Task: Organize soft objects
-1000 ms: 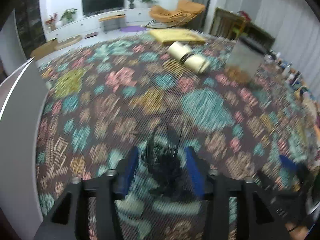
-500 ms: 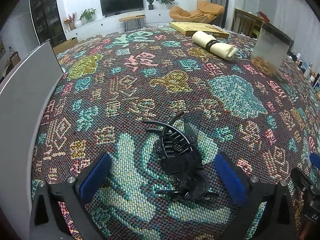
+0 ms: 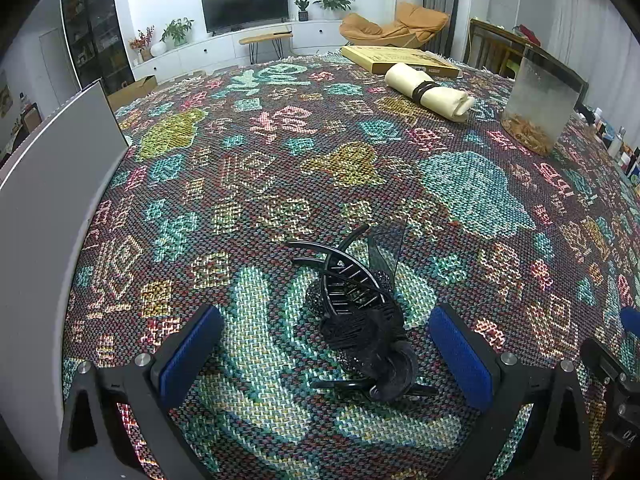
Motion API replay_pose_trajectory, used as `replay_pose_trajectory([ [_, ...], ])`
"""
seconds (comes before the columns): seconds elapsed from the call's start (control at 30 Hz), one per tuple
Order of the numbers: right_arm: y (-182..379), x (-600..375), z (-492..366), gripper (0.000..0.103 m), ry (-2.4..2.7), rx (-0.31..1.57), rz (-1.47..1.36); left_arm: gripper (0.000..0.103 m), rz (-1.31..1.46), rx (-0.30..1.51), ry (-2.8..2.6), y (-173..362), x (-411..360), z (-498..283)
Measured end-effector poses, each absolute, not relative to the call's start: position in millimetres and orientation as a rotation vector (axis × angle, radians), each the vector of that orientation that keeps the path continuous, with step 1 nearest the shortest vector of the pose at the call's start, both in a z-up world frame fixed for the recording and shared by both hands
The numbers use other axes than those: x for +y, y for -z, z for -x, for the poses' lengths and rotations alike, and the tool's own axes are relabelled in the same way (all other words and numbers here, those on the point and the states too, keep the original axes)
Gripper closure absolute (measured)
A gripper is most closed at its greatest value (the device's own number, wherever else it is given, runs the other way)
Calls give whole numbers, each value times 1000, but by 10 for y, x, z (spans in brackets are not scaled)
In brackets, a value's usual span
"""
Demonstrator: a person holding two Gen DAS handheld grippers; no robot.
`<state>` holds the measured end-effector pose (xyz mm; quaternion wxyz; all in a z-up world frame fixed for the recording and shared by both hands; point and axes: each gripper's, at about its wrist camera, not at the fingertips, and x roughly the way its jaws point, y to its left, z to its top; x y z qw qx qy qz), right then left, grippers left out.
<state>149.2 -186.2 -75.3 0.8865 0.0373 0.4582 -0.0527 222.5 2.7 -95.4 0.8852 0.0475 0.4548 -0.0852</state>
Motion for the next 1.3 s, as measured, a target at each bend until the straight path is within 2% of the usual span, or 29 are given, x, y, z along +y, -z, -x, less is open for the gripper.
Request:
replay_pose_trajectory([
  [0.13, 406, -1871, -1980, 11, 15, 905, -79, 0, -100, 944, 176, 948, 22, -2227],
  [0.27, 80, -1650, -2756, 11, -45, 835, 41, 0, -100, 943, 175, 945, 26, -2226],
  [0.4, 218, -1425, -3579, 12, -30, 899, 183, 0, -99, 943, 175, 943, 24, -2232],
  [0.53, 463, -1382, -4030, 14, -24, 970, 198, 0, -99, 943, 175, 944, 24, -2232],
  [0.57, 529, -1398, -4109, 24, -34, 988, 168, 0, -99, 942, 176, 944, 25, -2232],
  [0.63, 653, -1453, -4162, 64, -69, 1043, 103, 0, -99, 943, 175, 945, 23, -2230],
  [0.83, 522, -1621, -3305, 64, -180, 958, 25, 0, -101, 942, 174, 947, 26, -2231],
  [1.07, 432, -2585, -1909, 64, -79, 952, -147, 0, -105, 941, 170, 942, 15, -2248],
  [1.17, 348, -3134, -1845, 64, 57, 887, -173, 0, -107, 940, 168, 944, 9, -2251],
  [1.3, 325, -3738, -2379, 64, 161, 818, -182, 0, -106, 940, 169, 944, 12, -2248],
])
